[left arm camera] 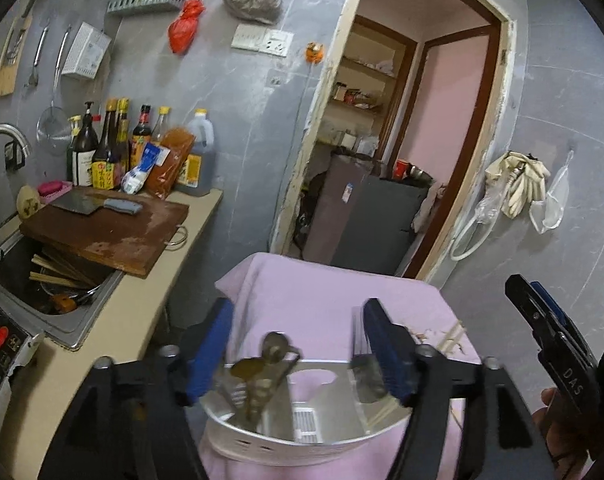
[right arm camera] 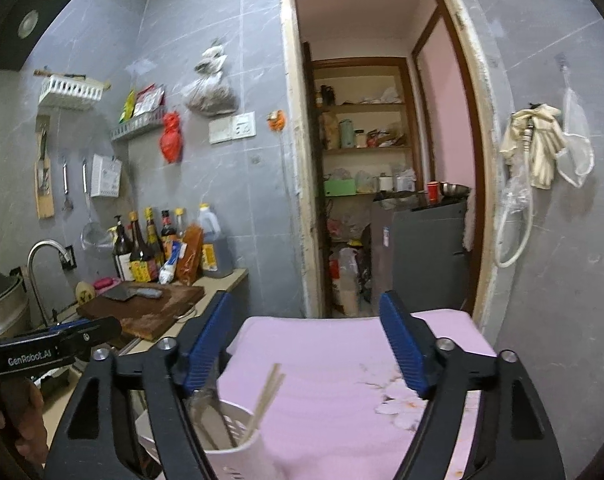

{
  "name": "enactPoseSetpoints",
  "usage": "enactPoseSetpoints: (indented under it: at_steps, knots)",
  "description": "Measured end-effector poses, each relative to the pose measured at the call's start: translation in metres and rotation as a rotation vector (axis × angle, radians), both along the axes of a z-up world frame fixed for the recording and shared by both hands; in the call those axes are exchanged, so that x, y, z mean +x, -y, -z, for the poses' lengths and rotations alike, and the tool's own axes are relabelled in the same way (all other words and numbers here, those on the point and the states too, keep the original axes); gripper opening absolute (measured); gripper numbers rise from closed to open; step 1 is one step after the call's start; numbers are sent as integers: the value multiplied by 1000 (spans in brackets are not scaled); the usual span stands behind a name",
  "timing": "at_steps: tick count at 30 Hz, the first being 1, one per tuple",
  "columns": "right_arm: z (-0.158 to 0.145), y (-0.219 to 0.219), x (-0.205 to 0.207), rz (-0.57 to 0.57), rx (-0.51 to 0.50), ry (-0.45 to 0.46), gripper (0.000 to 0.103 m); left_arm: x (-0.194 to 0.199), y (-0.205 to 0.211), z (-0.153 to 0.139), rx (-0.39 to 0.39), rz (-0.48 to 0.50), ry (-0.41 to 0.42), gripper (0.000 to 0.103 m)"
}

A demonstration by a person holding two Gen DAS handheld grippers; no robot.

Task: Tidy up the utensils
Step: 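Open the left tool to drop the gold spoon while the right tool drops the silver spoon, then move both tools back to the two wooden chopsticks on the tablecloth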

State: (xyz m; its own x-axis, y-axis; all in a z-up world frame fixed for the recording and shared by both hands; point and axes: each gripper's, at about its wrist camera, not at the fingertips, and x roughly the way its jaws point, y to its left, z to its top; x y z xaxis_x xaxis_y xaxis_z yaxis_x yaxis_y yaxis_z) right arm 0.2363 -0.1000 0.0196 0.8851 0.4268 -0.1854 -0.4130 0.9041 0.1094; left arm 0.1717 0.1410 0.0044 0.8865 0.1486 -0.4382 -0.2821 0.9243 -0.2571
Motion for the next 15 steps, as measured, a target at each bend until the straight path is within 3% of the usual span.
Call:
enactPoseSetpoints:
  at_steps: [2,6,15]
  knots:
    - [-2,14,-1,15,8,3,88,0,12,-2,15,-2,13,88]
    - [-5,46,-4,56,12,14,96,-1,36,-4,40,-3,54,102]
    - [7,113,-4,129,-30,-23,101,9,94,3,69,48,63,102]
